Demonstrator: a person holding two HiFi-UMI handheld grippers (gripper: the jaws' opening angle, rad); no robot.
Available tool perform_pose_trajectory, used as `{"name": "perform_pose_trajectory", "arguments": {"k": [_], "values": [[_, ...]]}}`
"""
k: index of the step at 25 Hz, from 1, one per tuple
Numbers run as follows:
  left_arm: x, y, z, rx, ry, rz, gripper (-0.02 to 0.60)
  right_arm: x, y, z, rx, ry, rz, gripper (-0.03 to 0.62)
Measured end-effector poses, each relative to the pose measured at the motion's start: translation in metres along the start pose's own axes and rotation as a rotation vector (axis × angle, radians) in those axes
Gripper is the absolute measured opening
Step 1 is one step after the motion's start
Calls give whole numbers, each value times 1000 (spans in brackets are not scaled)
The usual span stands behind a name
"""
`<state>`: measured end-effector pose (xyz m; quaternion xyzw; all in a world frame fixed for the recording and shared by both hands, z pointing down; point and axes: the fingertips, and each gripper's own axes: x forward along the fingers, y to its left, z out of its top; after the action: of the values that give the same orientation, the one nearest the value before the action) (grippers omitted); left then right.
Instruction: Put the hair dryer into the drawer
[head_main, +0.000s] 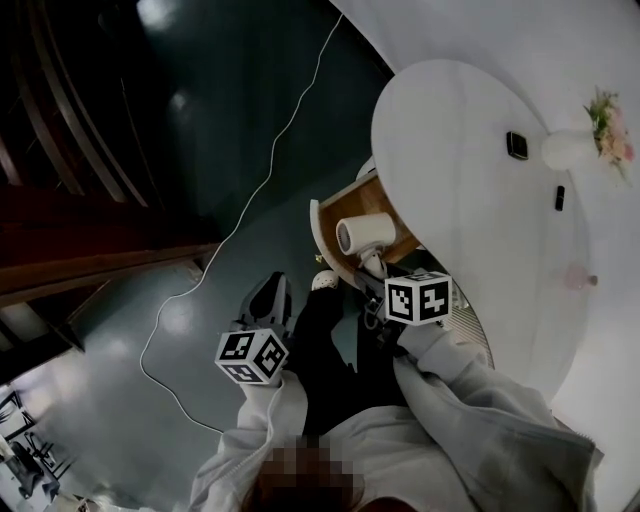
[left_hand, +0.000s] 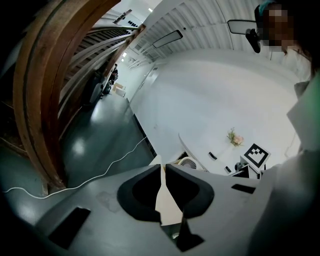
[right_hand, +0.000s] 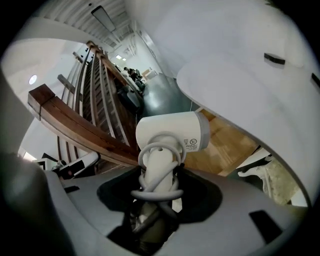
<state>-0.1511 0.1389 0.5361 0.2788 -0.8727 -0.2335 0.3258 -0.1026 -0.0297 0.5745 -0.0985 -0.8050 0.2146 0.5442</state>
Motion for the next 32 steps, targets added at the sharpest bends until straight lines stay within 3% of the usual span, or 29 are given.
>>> {"name": "perform_pose_trajectory", "arguments": {"k": [17,22,28,32], "values": [[0,5,-9,-25,0,16,37,48,-62,31,33,115,-255,276],[-1,8,-12,-27,7,24,37,57,-72,38,20,119,-320,276],[1,11,-12,-30,9,30,37,67,-84,41,89,122,-378,276],[2,11,-13,-35,8,31,38,71,-89,48,58,111,-421,276]]}}
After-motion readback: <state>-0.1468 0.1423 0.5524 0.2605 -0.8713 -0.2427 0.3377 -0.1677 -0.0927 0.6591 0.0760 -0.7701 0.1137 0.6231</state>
